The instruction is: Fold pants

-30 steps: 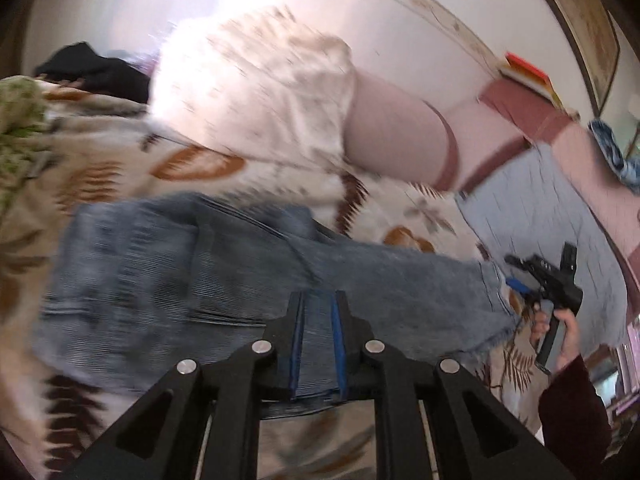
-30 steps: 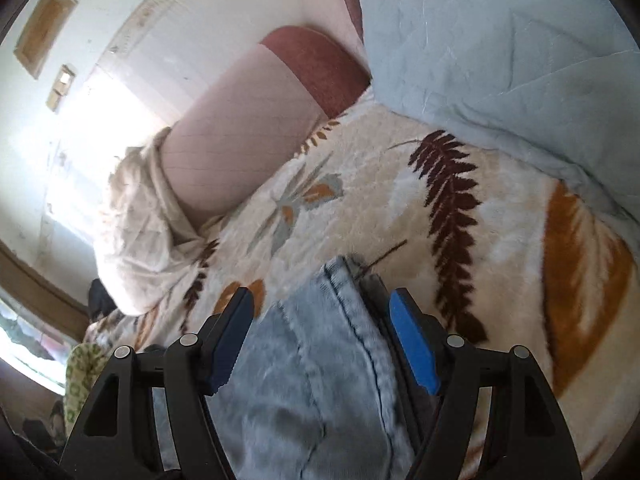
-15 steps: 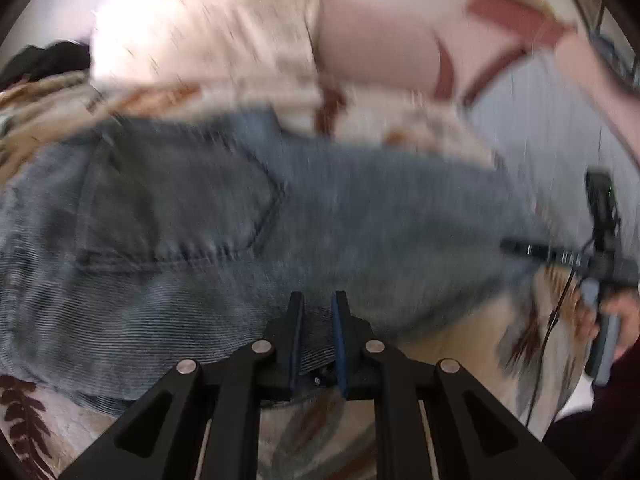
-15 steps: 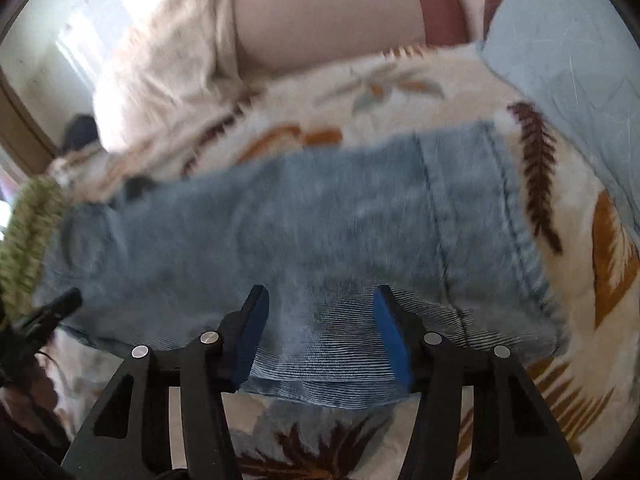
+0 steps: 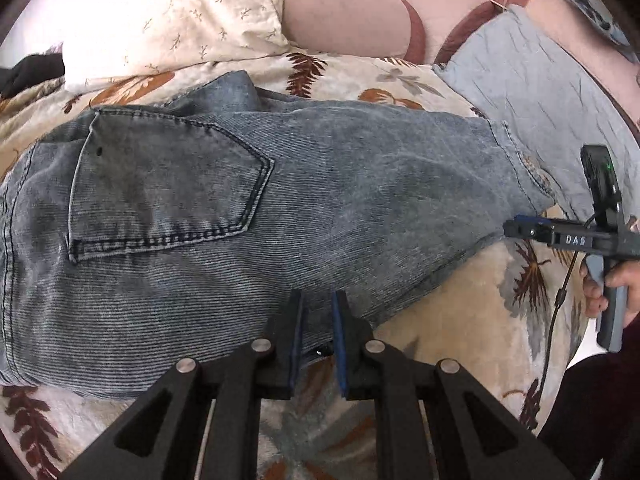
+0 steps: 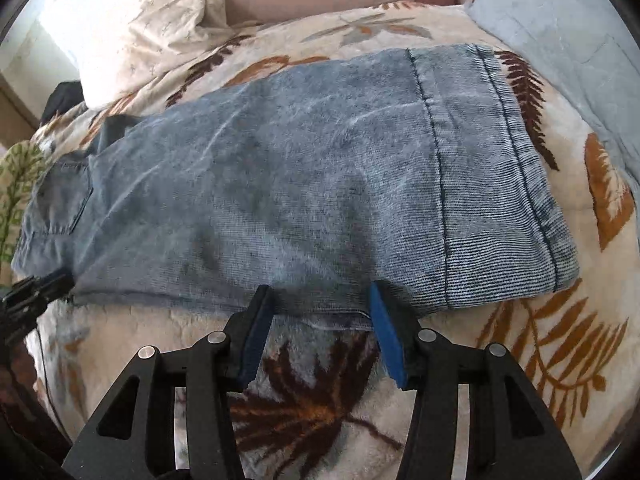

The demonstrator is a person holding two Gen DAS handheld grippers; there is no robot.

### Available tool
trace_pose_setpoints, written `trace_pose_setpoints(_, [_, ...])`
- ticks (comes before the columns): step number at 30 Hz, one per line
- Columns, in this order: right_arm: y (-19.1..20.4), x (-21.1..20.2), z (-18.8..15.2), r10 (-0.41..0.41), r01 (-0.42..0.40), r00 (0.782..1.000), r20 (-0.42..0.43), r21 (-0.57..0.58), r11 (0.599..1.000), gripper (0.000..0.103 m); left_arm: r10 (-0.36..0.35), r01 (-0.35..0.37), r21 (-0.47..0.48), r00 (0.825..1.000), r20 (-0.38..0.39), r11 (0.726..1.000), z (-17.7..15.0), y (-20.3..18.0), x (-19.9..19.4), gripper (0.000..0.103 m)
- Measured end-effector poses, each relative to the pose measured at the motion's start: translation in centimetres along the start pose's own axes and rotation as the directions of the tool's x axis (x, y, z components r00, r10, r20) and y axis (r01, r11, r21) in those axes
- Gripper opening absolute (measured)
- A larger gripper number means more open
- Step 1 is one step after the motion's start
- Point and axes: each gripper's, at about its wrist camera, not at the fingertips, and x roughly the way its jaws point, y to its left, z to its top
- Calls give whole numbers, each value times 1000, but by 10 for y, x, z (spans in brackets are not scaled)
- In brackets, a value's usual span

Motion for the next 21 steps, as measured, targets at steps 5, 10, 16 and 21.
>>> trace_pose_setpoints(5, [-5,-10,3,49,-50,999,-20,-31,998,48,-25,25,-25,1000,-2,999,5,5,2,16])
trace_pose_setpoints(10, [-44,-66,45,57,-73,972,227,60,996,60,-43,43,-34,999,-6,998,7,8,6,16])
trace_pose_setpoints(16, [-99,-54,107,-57,-26,949,311,258,966,67,-42,42,-17,999,-4,999,6,7,7,16])
trace_pose_setpoints(21, [-98,-1,125,-76,14,972,223,267,964,47,-50,50,-7,999,-2,999,6,7,6,16])
